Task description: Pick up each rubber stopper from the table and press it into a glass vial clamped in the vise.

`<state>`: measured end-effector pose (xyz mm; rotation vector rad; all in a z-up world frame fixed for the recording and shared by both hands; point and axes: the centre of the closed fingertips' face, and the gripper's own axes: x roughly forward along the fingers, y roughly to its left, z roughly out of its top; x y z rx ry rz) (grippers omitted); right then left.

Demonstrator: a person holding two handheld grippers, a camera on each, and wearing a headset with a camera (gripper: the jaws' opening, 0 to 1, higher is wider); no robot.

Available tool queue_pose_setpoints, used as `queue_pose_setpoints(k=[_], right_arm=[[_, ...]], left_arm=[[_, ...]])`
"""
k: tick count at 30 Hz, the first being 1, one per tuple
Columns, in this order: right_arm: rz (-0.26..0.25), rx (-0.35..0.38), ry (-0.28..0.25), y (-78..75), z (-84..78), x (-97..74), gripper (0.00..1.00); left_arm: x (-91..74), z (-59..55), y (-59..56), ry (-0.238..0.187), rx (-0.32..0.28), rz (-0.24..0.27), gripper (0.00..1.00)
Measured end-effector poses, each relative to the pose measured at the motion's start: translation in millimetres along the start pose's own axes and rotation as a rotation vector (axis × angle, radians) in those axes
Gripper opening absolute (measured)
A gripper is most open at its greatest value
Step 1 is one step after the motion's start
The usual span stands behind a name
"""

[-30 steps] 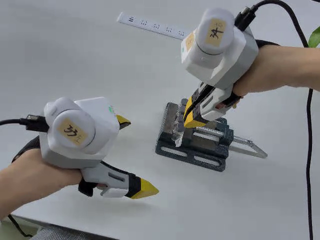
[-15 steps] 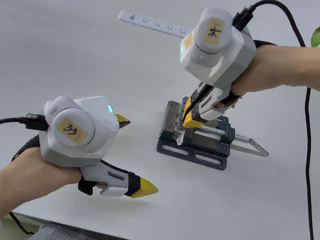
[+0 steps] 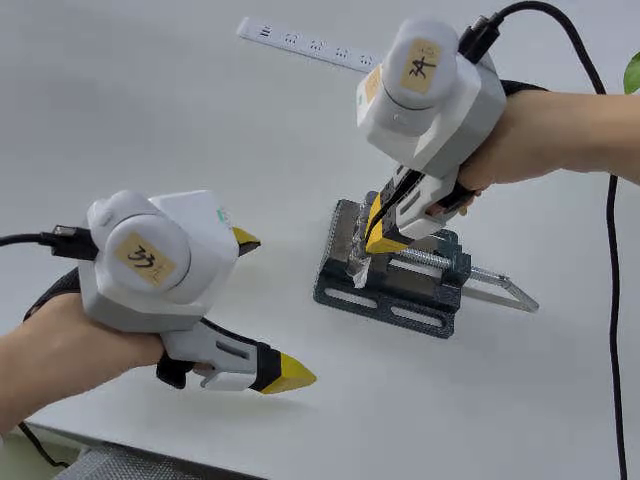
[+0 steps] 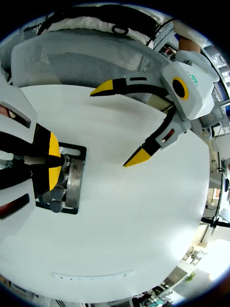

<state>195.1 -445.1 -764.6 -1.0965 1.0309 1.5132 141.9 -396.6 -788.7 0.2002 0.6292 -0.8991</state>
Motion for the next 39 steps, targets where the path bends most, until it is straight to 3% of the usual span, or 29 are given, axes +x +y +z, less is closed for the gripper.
queue_pose_setpoints(k=[17, 31, 39], right_arm=[[-0.003, 0.044, 0.040, -1.6, 0.9, 1.3, 0.00], [0.009, 0.099, 0.142, -1.5, 0.6, 3.0, 0.00], [0.003, 0.120, 0.165, -1.4, 0.0, 2.1, 0.00]], left_arm=[[1.6, 4.7, 2.1, -0.006, 0.007, 0.003, 0.88], [0.9, 2.2, 3.1, -0.002, 0.008, 0.003, 0.88], [0.5, 3.0, 2.4, -0.004, 0.007, 0.004, 0.88]])
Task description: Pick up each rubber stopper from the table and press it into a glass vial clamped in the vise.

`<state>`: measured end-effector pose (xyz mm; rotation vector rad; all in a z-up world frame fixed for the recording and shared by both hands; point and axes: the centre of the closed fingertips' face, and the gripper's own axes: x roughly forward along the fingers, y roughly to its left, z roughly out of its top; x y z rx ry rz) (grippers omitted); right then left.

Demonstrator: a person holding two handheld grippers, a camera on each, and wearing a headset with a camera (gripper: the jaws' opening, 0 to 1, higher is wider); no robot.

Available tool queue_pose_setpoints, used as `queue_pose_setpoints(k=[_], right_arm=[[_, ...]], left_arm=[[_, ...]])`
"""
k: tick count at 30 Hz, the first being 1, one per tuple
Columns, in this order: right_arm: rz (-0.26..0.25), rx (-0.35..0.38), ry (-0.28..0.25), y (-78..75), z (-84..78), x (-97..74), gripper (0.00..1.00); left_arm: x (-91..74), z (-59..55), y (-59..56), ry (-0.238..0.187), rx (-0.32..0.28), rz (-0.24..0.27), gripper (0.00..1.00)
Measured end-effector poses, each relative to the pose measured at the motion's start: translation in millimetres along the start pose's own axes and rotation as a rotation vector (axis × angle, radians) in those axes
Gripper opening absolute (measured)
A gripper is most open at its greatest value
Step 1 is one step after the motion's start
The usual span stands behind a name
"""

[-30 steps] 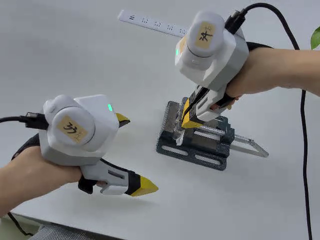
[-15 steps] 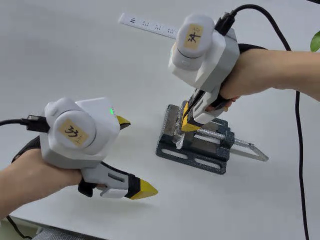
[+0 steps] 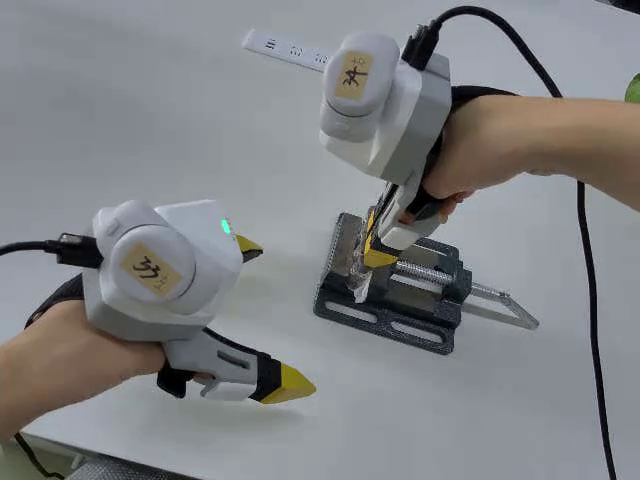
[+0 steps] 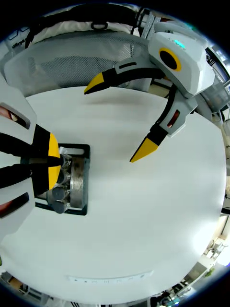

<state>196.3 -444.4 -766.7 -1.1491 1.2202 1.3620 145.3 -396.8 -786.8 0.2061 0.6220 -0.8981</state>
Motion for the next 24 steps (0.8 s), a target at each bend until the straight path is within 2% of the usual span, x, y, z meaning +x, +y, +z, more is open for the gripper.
queue_pose_setpoints(k=[8, 18, 22, 24], right_arm=[[0.001, 0.021, 0.007, 2.4, 0.0, -0.4, 0.00], [-0.011, 0.009, 0.022, 1.3, 0.5, 0.9, 0.00], [0.001, 0.003, -0.004, -0.7, -0.9, 0.0, 0.00], [0.018, 0.036, -0.030, -1.5, -1.6, -0.3, 0.00]], left_arm=[[0.2, 0.5, -1.1, -0.001, 0.001, -0.002, 0.88], [-0.4, 0.6, -0.4, -0.001, -0.001, 0.001, 0.88], [-1.0, 2.0, -0.5, -0.005, 0.000, 0.003, 0.88], [-1.2, 0.0, 0.4, -0.003, -0.002, 0.005, 0.87]])
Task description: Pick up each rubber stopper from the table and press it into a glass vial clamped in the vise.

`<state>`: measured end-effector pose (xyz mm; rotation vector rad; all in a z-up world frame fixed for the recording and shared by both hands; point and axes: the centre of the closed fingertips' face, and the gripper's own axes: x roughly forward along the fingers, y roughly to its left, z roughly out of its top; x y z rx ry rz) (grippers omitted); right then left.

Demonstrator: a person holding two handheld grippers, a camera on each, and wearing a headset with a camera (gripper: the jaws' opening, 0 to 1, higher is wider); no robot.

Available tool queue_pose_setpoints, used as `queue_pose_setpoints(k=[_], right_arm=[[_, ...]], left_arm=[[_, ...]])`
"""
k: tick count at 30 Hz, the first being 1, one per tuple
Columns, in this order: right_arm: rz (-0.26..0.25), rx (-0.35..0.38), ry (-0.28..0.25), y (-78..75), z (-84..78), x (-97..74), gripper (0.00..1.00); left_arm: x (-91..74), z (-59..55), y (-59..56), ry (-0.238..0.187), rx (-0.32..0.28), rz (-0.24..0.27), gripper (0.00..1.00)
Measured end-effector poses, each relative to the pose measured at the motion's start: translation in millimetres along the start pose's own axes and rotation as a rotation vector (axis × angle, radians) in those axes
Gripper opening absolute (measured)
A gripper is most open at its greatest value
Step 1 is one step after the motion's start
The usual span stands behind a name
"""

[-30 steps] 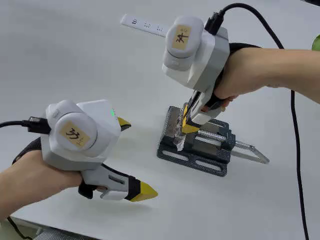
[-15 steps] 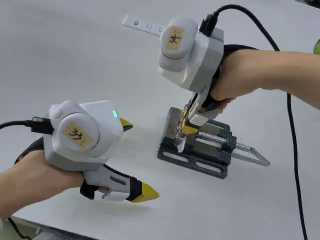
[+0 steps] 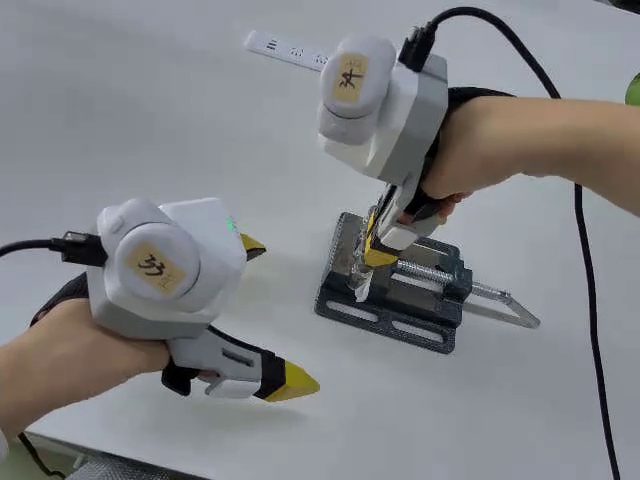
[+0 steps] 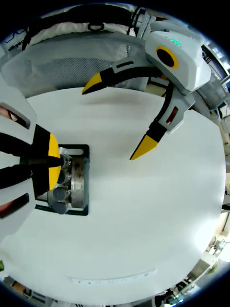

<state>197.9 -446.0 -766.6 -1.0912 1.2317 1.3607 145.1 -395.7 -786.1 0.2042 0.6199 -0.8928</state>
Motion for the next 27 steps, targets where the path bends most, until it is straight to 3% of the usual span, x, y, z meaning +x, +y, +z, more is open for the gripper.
queue_pose_setpoints(k=[3, 5, 27], right_arm=[[0.009, -0.006, -0.028, 4.7, -1.8, -2.1, 0.00], [0.018, 0.004, -0.044, -0.7, -0.3, -0.1, 0.00], [0.103, 0.065, -0.092, -2.2, -0.8, 0.3, 0.00]], left_arm=[[-0.5, -0.9, -0.8, 0.005, -0.001, 0.001, 0.87], [-0.8, -1.8, -0.1, 0.007, -0.003, 0.003, 0.87], [0.2, -3.8, 0.2, 0.015, 0.004, -0.001, 0.87]])
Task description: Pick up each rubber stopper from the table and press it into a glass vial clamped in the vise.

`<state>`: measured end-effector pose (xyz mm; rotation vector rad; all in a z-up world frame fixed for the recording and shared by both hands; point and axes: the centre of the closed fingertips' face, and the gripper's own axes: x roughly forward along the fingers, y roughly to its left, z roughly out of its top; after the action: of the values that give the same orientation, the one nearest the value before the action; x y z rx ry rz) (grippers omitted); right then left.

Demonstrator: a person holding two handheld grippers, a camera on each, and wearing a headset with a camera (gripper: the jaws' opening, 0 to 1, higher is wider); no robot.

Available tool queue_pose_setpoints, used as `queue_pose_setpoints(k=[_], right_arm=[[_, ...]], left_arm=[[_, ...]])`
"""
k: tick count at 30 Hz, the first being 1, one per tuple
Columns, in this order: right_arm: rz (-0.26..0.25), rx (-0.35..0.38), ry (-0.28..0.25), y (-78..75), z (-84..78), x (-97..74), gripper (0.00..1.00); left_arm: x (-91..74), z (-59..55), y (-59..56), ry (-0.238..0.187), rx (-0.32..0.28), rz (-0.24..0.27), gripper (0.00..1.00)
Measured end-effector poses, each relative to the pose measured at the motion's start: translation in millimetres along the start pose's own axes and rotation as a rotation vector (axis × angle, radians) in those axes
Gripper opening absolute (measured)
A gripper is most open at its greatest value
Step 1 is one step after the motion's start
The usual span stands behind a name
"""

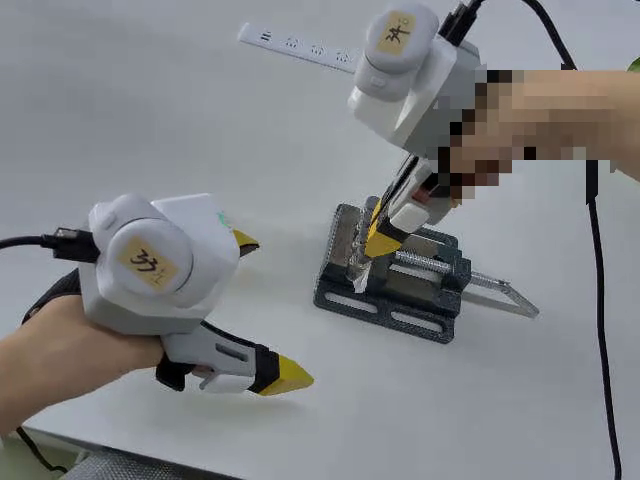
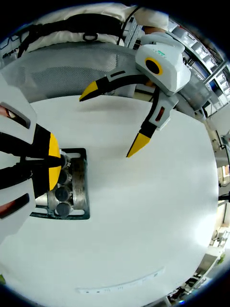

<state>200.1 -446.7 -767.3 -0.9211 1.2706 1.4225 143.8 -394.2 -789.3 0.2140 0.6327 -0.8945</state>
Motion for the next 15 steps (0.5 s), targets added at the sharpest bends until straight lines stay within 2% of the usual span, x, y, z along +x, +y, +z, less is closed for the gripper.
queue_pose_setpoints(k=[10, 15], right_arm=[[-0.003, 0.016, -0.022, -1.1, 4.1, -1.0, 0.00], [0.003, 0.017, -0.017, 1.5, 2.4, -0.1, 0.00]], left_arm=[[1.2, -1.0, -1.2, 0.002, 0.001, -0.003, 0.87], [1.1, -0.8, -1.5, 0.003, -0.001, -0.004, 0.87]])
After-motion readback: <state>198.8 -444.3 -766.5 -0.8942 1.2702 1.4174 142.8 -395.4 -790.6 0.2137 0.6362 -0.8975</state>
